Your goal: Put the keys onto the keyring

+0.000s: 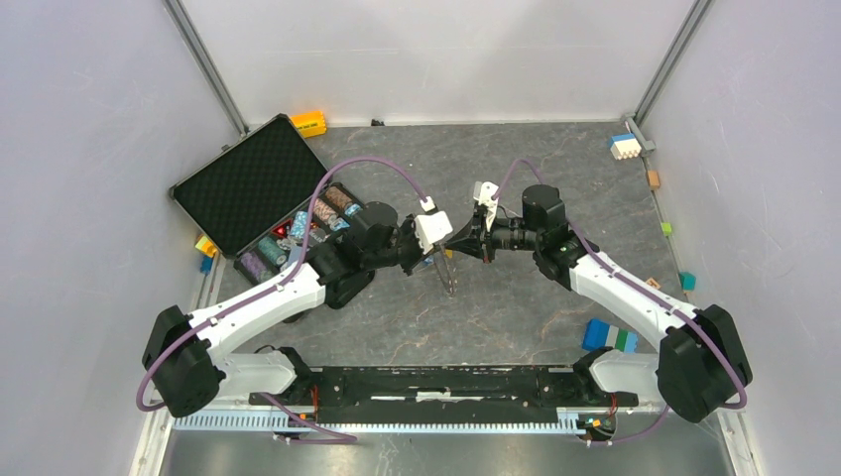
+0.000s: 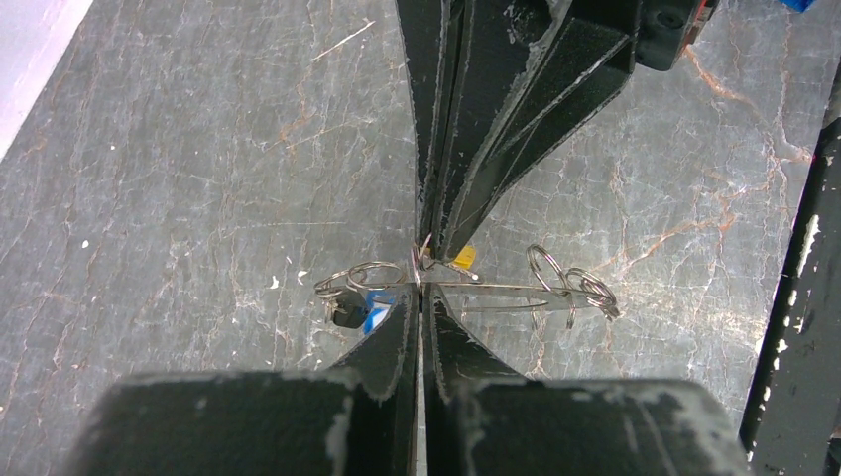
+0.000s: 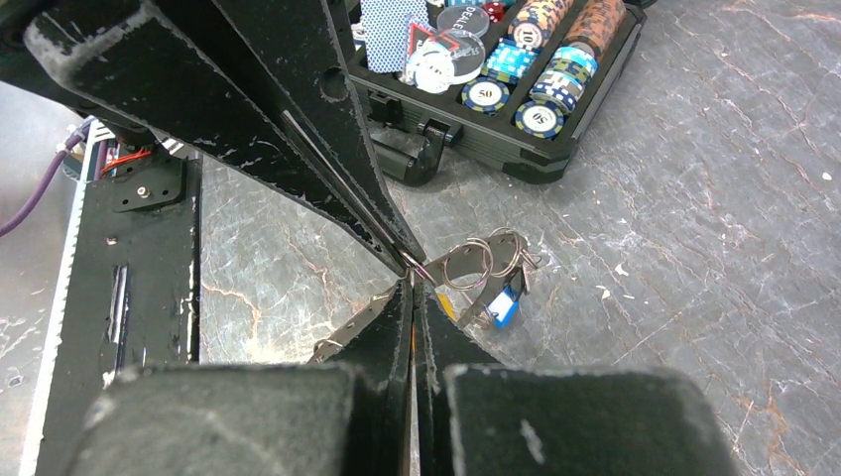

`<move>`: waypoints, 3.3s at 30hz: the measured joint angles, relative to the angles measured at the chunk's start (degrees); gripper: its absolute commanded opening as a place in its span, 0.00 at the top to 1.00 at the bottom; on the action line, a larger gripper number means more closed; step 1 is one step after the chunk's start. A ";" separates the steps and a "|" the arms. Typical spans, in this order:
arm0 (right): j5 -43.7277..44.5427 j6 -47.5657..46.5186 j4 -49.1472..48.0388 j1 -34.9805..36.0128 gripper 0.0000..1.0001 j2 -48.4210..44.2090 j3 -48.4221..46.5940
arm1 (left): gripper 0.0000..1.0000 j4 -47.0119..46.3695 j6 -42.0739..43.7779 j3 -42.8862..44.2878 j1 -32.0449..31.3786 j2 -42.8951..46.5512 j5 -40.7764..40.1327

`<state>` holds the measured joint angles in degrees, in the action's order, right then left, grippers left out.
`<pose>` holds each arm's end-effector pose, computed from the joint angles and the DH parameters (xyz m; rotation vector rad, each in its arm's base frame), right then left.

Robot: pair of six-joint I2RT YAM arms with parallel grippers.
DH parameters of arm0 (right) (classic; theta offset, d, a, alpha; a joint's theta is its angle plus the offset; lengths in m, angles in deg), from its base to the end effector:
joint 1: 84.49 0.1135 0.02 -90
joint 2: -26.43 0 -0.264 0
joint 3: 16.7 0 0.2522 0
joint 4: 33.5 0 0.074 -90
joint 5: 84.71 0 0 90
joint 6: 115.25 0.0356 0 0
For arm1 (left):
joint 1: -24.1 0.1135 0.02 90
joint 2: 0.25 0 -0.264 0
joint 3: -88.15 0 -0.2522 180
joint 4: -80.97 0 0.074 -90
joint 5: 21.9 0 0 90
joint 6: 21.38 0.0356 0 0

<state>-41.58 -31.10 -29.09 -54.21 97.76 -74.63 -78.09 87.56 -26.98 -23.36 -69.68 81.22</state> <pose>0.2239 0.1608 0.2751 -1.1140 1.5559 1.0545 0.1811 -0.2094 0.2938 1.2414 1.6266 -0.5446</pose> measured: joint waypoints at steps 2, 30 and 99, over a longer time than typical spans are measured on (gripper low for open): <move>0.09 0.00 0.09 0.00 1.00 0.00 -0.09 | 0.98 0.00 0.02 0.00 0.02 0.00 0.00; -2.14 0.00 0.66 0.00 1.00 0.74 -0.22 | 0.98 -0.02 1.70 -1.20 0.02 0.07 1.95; -5.38 -12.50 8.85 1.88 1.00 0.96 -2.99 | 0.98 0.11 2.19 -2.75 -0.04 1.14 4.94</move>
<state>-46.96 -43.60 -20.24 -52.33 98.72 -77.62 -77.98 89.74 -29.73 -23.40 -68.55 86.16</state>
